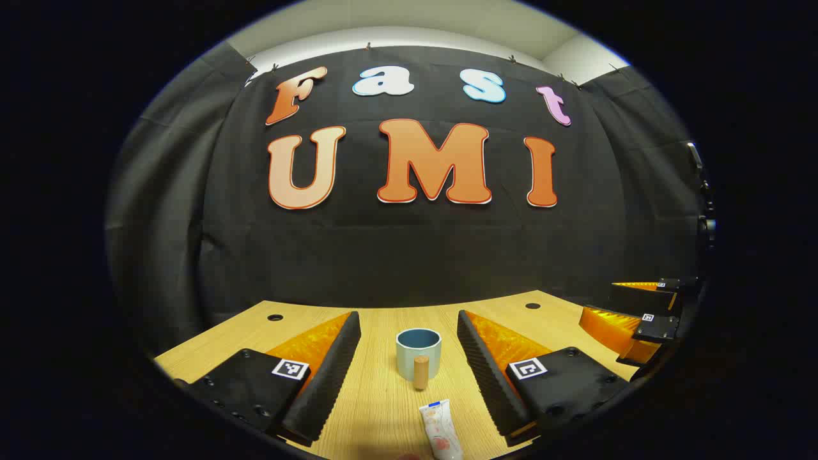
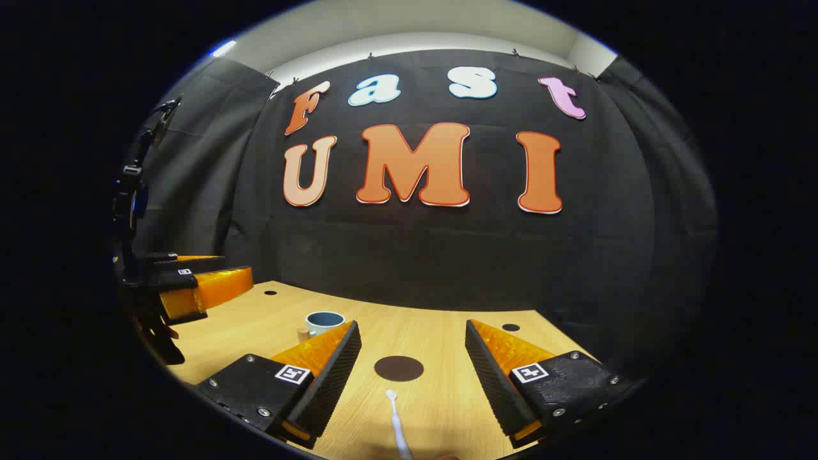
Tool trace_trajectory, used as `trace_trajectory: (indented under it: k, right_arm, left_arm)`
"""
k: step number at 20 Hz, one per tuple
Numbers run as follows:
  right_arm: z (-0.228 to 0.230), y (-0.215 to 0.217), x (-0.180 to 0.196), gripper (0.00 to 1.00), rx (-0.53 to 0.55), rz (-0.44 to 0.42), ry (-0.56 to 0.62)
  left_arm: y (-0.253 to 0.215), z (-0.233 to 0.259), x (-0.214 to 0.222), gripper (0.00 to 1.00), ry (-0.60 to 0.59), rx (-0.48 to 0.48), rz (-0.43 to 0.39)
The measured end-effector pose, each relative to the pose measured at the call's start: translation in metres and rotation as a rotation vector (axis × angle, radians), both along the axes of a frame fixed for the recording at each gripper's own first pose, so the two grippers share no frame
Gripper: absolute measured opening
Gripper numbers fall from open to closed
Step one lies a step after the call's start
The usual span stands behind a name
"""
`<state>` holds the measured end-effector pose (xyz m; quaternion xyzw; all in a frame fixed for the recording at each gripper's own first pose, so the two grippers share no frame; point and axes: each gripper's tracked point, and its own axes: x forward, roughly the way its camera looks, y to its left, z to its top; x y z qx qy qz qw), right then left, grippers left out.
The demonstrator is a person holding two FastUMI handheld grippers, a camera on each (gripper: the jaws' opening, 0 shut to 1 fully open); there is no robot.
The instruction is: Put the toothbrush and toothpaste on the desktop into the cup, then pick up the cup and place it on the coaster on the desktop.
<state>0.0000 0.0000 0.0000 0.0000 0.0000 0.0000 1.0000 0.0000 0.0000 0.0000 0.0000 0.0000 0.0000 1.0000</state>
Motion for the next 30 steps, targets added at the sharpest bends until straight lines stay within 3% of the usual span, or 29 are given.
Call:
trace_trajectory:
  k: [9, 15, 21, 26, 30]
  right_arm:
    - [0.004, -0.015, 0.006, 0.99, -0.024, -0.037, -0.020]
    - [-0.001, -0.022, 0.010, 0.99, -0.039, -0.040, 0.023]
    - [-0.031, -0.019, 0.011, 0.98, -0.035, 0.003, 0.166]
    - [-0.055, -0.013, 0.011, 0.98, 0.039, 0.059, 0.301]
    - [-0.083, -0.018, 0.008, 0.98, -0.017, 0.057, 0.399]
  left_arm:
    - [-0.005, -0.004, 0.006, 0.98, 0.012, 0.010, -0.003]
    - [-0.010, -0.020, 0.014, 0.98, 0.093, 0.029, -0.009]
    - [-0.017, -0.060, 0.023, 0.99, 0.259, 0.016, -0.042]
    - [-0.027, -0.105, 0.025, 0.98, 0.424, -0.017, -0.072]
    - [-0.031, -0.129, 0.026, 0.99, 0.530, -0.002, -0.096]
